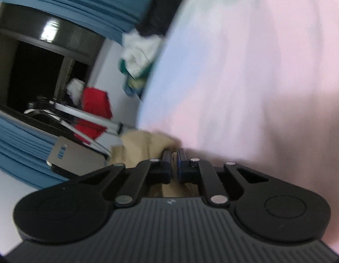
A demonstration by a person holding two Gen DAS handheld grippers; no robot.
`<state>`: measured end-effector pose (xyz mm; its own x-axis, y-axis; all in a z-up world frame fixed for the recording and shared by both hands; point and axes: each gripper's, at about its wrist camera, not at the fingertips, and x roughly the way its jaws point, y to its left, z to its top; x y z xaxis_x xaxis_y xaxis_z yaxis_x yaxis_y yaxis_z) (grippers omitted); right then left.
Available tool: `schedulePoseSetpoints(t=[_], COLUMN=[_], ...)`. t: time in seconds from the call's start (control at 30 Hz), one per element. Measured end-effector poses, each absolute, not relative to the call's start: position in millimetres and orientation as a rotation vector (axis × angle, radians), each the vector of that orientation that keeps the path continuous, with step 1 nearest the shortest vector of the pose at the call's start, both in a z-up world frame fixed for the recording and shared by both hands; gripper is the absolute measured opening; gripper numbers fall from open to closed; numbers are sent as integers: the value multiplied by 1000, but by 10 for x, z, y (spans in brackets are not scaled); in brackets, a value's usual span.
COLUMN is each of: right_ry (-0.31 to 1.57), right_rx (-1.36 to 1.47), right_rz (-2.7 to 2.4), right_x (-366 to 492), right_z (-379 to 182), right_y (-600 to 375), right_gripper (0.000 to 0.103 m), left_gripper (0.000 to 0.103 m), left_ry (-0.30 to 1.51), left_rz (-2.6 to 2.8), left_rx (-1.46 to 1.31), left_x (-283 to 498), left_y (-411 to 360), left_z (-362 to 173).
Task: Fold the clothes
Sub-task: 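Move the right gripper to the tan shirt's side edge and grasp it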
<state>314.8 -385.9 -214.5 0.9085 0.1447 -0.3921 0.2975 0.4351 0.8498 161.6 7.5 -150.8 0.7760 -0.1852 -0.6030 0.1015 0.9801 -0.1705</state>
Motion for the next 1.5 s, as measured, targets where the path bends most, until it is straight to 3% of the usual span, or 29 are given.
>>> schedulePoseSetpoints(t=[0.23,0.33,0.43,0.6,0.73,0.83,0.93,1.0,1.07,1.23,1.5], right_ry=[214,251,315,427,488,445,420,439,486,444,217], right_rx=[670,555,619,981,1228,1307,1374,1361,1339,1328,1034], right_rz=[-120,-76,-68,-161,-76,-70,-81,-69,-73,-119,-142], right_x=[2699,2603,2540,2491,2570,2634,2758,2834,2890,2775,2479], right_z=[-1375,-1303,-1426,-1956,-2379,-2508,-2581,-2588,-2603,-2482,-1701], right_y=[-3783,-3760,-3889,-4384,-4549,-4573,-4561,-4527,-4488,-4516,-4521], right_gripper=[7,8,8,13,45,47,43,35,8,7,5], left_gripper=[81,81,81,81,81,80,80,81,81,81,81], left_ry=[660,659,656,653,648,641,635,633,632,628,629], left_rz=[-150,-146,-143,-135,-128,-123,-119,-116,-115,-116,-116], left_rx=[-132,-118,-104,-100,-89,-77,-72,-69,-63,-59,-63], left_x=[1575,1564,1533,1495,1488,1478,1471,1478,1489,1500,1495], left_y=[74,54,43,38,26,20,16,10,10,16,37], left_z=[-1483,-1483,-1489,-1493,-1503,-1512,-1520,-1533,-1545,-1557,-1548])
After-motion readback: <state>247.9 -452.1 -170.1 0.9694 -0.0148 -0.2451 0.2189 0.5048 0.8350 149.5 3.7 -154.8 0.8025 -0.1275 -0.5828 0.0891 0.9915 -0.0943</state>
